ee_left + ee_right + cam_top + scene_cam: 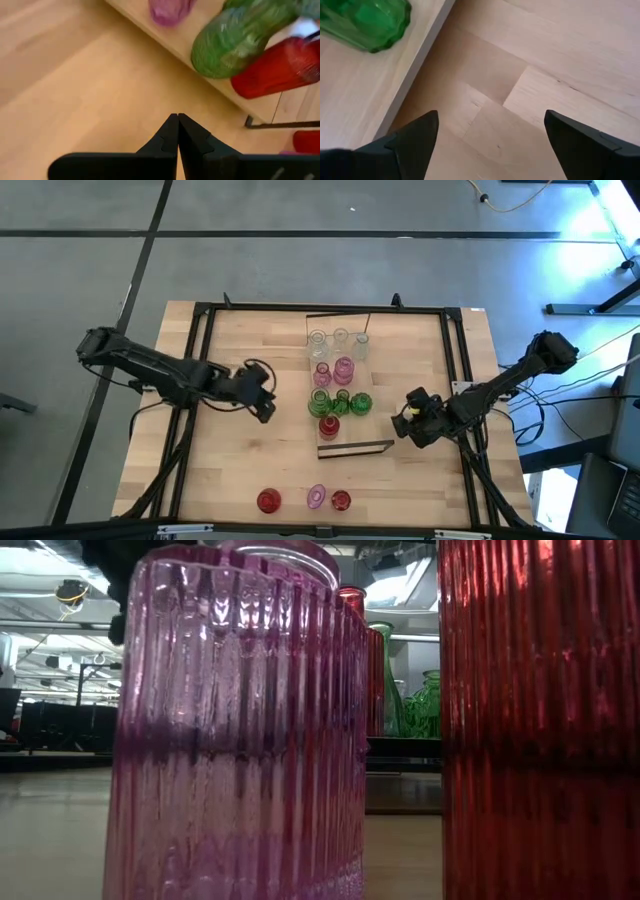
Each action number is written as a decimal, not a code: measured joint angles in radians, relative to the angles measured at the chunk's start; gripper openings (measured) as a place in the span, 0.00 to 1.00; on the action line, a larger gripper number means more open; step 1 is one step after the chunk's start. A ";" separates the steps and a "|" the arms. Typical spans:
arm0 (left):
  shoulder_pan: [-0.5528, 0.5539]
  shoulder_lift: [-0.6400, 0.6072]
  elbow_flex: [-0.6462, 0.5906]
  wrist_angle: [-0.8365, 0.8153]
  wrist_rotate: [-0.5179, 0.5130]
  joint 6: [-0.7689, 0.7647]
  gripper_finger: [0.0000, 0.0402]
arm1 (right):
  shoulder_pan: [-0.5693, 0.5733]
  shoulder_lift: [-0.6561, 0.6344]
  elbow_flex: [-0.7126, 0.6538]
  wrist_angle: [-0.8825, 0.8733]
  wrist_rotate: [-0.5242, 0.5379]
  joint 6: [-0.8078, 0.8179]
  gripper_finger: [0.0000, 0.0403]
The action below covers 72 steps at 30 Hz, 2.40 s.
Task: Sort vases onto shelf
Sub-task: Adjust the green vases on the shelf, then adjust the shelf
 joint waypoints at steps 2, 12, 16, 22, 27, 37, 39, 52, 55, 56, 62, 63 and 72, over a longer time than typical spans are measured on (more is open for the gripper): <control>0.004 0.051 0.000 0.051 0.017 0.004 0.00 | 0.000 0.001 0.000 -0.002 0.014 0.026 0.86; 0.062 0.291 0.000 0.307 0.164 0.014 0.00 | 0.000 0.001 0.000 0.001 0.038 0.076 0.86; 0.082 0.354 0.000 0.375 0.201 0.009 0.00 | 0.000 0.001 0.000 0.012 0.027 0.076 0.86; 0.096 0.379 0.000 0.470 0.154 -0.010 0.00 | 0.000 0.001 0.000 0.032 0.025 0.074 0.86; 0.108 0.379 0.000 0.538 0.150 -0.010 0.00 | 0.000 0.001 0.000 0.047 0.030 0.070 0.86; 0.103 0.379 0.000 0.449 0.166 -0.019 0.00 | 0.000 0.036 0.000 0.077 -0.032 0.070 0.86; 0.097 0.379 0.000 0.429 0.166 -0.020 0.00 | 0.000 0.053 0.000 0.099 -0.035 0.070 0.86; 0.090 0.379 0.000 0.403 0.154 -0.044 0.00 | 0.000 0.181 -0.001 0.269 -0.085 0.059 0.61; 0.090 0.379 0.000 0.403 0.154 -0.044 0.00 | -0.001 0.181 0.000 0.332 -0.075 0.045 0.54; 0.090 0.379 0.000 0.403 0.154 -0.044 0.00 | -0.001 0.181 0.000 0.338 -0.073 0.044 0.52; 0.090 0.378 0.000 0.380 0.134 -0.055 0.00 | -0.001 0.181 -0.001 0.371 -0.055 0.040 0.50; 0.090 0.376 0.000 0.364 0.130 -0.063 0.00 | -0.001 0.181 -0.001 0.372 -0.055 0.040 0.50; 0.090 0.293 0.001 0.194 0.051 -0.065 0.00 | -0.015 0.181 -0.001 0.440 -0.039 0.000 0.51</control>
